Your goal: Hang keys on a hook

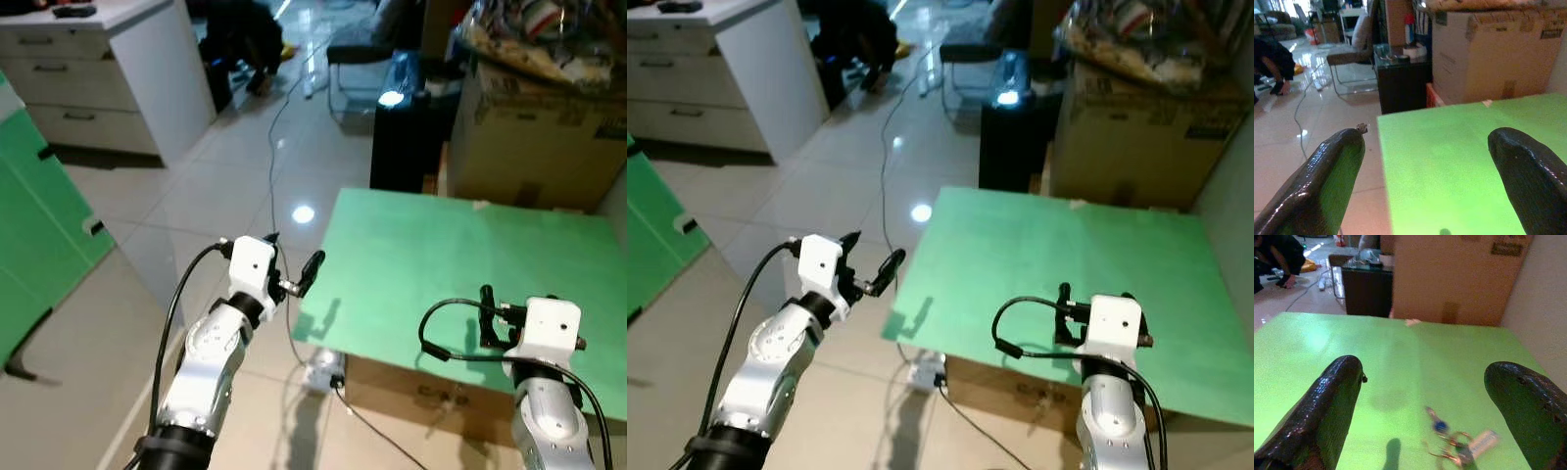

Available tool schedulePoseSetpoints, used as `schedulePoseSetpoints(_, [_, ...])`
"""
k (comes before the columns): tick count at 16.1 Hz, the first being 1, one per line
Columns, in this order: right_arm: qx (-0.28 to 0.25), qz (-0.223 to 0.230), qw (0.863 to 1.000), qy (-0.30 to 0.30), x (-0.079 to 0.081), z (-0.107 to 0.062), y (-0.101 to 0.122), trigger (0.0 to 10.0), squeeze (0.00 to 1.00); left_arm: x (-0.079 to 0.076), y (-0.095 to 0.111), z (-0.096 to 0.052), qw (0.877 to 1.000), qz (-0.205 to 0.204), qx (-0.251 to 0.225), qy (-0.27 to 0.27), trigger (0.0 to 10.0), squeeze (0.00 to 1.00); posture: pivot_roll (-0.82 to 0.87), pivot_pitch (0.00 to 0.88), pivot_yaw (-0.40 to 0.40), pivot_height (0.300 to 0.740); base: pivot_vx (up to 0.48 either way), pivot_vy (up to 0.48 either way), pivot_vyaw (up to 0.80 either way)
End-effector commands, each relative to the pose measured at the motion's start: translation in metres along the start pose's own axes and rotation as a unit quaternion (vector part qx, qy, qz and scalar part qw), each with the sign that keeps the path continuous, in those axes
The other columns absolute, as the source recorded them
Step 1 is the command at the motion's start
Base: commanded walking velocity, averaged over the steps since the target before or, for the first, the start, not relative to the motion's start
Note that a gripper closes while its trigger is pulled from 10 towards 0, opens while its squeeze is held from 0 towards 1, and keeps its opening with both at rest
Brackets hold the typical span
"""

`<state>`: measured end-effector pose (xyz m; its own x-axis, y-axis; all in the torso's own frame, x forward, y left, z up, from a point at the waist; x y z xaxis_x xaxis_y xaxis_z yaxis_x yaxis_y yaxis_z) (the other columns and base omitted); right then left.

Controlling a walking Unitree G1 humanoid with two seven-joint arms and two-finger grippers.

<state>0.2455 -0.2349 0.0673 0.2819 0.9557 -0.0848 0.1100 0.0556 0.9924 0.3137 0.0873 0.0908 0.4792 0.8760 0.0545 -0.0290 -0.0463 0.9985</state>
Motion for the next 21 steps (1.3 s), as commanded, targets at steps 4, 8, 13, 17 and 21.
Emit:
schedulePoseSetpoints(4, [0.001, 0.004, 1.000, -0.005, -0.002, 0.001, 0.001, 10.0, 0.00, -0.002, 0.002, 0.008, 1.000, 0.014, 0.003, 0.000, 10.0, 0.00, -0.19, 0.000, 0.096, 0.740, 0.000, -0.472, 0.00])
schedulePoseSetpoints(8, [0.028, 0.021, 0.999, 0.014, 0.004, 0.001, -0.007, 10.0, 0.00, 0.006, 0.000, 0.006, 0.999, -0.012, 0.009, 0.031, 10.0, 0.00, -0.19, 0.000, 0.093, 0.740, 0.000, -0.342, 0.00])
schedulePoseSetpoints(13, [0.127, 0.070, 0.989, 0.042, 0.020, 0.012, -0.047, 10.0, 0.00, 0.007, 0.012, 0.014, 0.999, 0.032, -0.002, -0.024, 10.0, 0.00, -0.13, 0.000, 0.105, 0.740, 0.000, 0.000, 0.00])
schedulePoseSetpoints(17, [0.135, 0.044, 0.985, 0.100, 0.047, 0.018, -0.054, 10.0, 0.00, 0.013, 0.016, -0.001, 0.986, 0.083, 0.018, -0.146, 10.0, 0.00, -0.04, 0.044, 0.156, 0.740, 0.000, 0.000, 0.00])
schedulePoseSetpoints(21, [0.126, 0.030, 0.984, 0.126, 0.071, 0.020, -0.051, 10.0, 0.00, 0.030, 0.016, -0.022, 0.985, 0.088, 0.036, -0.143, 10.0, 0.00, 0.00, 0.065, 0.173, 0.740, 0.000, 0.000, 0.00])
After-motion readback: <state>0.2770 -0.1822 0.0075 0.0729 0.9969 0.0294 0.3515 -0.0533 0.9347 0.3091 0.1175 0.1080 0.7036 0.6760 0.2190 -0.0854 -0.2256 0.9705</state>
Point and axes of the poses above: a point about 5 cm out from each wrist's last joint towards the gripper, its own z axis pointing out of the wrist towards the gripper, its own y axis along the axis of the wrist's last joint, x = y × z, the point moved 3 cm from there along z, pointing out of the wrist towards the gripper, and after that the axes turned 5 degrees about z, right-handed, at the moved point
